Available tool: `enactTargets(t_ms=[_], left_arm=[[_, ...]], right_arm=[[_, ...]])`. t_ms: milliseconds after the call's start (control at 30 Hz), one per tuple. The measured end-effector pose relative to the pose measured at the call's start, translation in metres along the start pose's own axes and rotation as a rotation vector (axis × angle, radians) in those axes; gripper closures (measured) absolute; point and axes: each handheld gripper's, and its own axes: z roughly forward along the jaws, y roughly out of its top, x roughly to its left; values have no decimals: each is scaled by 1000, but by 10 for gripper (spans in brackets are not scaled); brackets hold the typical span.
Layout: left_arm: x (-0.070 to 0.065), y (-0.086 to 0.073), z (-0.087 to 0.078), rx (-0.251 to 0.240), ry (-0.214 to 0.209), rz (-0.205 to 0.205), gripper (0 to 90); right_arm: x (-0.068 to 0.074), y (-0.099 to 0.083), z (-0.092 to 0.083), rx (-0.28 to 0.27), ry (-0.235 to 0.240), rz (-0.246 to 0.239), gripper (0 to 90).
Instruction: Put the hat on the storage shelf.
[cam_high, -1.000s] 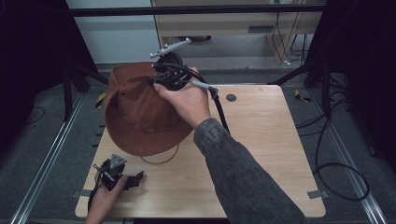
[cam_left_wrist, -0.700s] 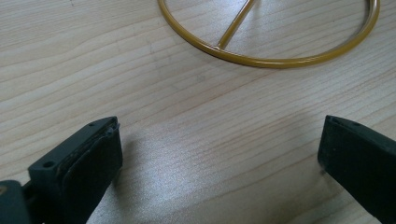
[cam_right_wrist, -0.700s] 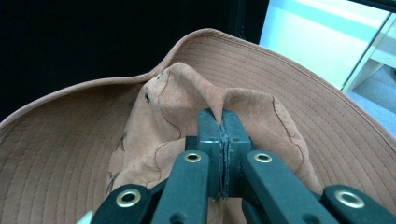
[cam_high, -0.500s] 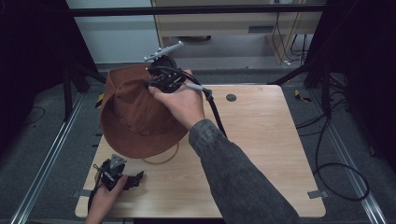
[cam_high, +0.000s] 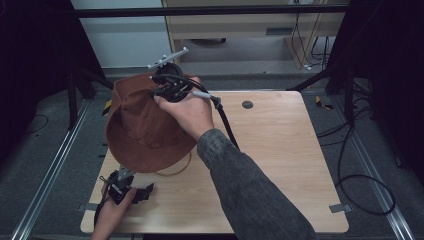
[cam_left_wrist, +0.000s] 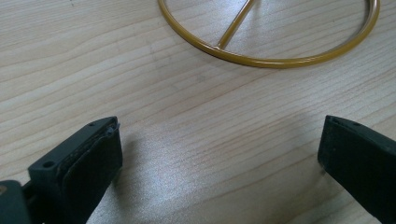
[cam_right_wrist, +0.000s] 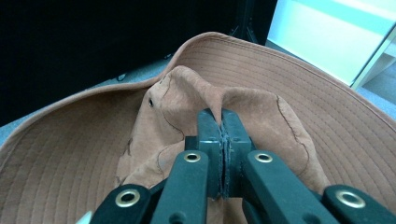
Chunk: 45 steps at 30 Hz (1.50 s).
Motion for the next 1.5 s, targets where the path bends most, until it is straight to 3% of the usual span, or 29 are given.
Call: enactTargets(t_ms=[200, 633, 767, 1033, 1500], left_arm=[[0, 0, 0, 1, 0, 0, 0], [0, 0, 0, 1, 0, 1, 0], [0, 0, 0, 0, 0, 0, 0], [0, 0, 0, 0, 0, -1, 0], [0, 0, 0, -1, 3, 3, 0]], right_arm=[[1, -1, 7, 33, -2, -1, 880], [-2, -3, 16, 46, -8, 15, 850], [-3, -5, 15, 45, -8, 15, 822], [-3, -8, 6, 26, -13, 27, 676], [-3, -11, 0, 29, -9, 19, 627]])
